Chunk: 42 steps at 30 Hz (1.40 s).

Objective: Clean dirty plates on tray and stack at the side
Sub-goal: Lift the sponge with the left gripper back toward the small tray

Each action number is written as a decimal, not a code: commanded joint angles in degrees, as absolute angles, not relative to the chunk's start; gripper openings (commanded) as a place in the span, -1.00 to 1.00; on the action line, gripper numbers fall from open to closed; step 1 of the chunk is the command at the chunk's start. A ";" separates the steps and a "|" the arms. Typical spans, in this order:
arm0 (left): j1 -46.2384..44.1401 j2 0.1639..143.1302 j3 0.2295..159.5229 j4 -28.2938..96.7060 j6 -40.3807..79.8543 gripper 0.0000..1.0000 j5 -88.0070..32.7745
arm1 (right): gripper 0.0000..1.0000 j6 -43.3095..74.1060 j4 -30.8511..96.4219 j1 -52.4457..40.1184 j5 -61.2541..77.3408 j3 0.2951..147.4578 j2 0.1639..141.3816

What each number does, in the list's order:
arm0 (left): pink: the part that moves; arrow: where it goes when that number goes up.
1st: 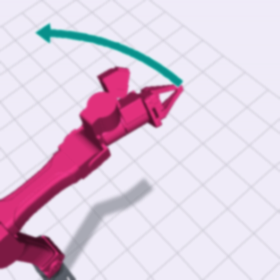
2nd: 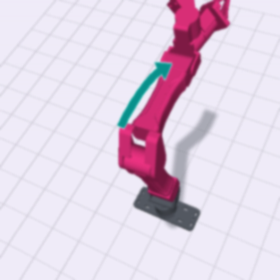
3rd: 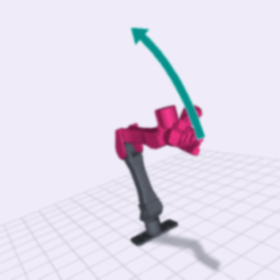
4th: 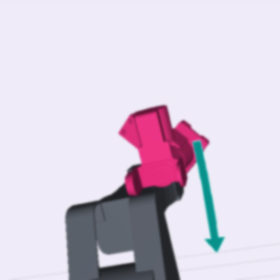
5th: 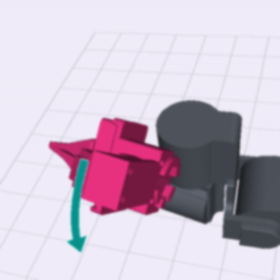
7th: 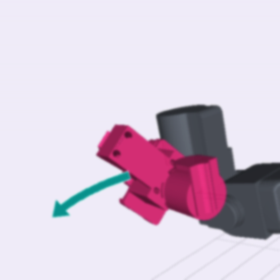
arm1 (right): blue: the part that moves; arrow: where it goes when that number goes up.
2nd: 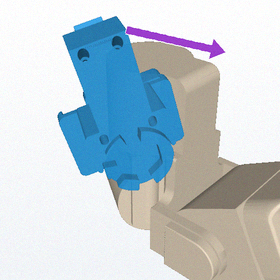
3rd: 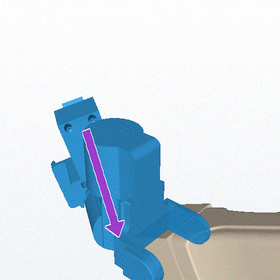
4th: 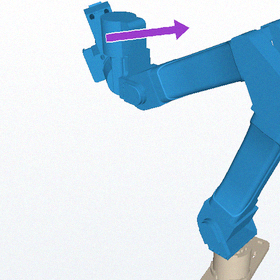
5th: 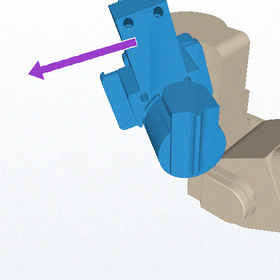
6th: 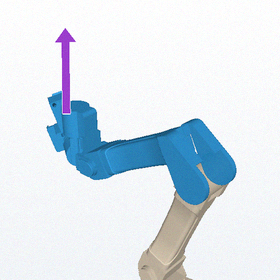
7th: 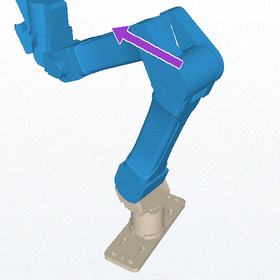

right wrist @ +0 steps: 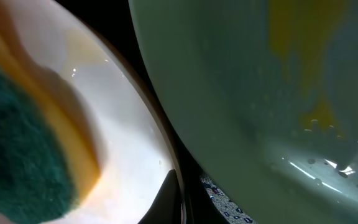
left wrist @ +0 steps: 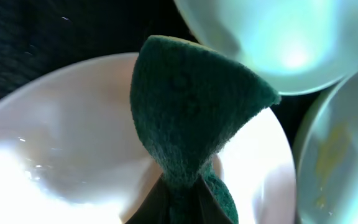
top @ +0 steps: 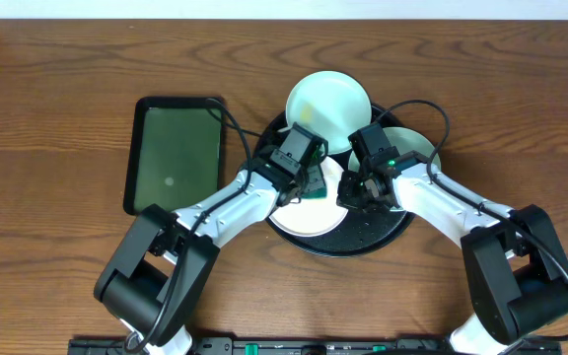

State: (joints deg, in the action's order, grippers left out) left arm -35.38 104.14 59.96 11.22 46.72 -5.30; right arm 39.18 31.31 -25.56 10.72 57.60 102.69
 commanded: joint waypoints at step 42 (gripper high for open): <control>-16.03 72.10 61.21 41.54 36.86 -0.85 21.85 | -0.97 18.28 43.42 -28.45 -8.01 73.06 91.57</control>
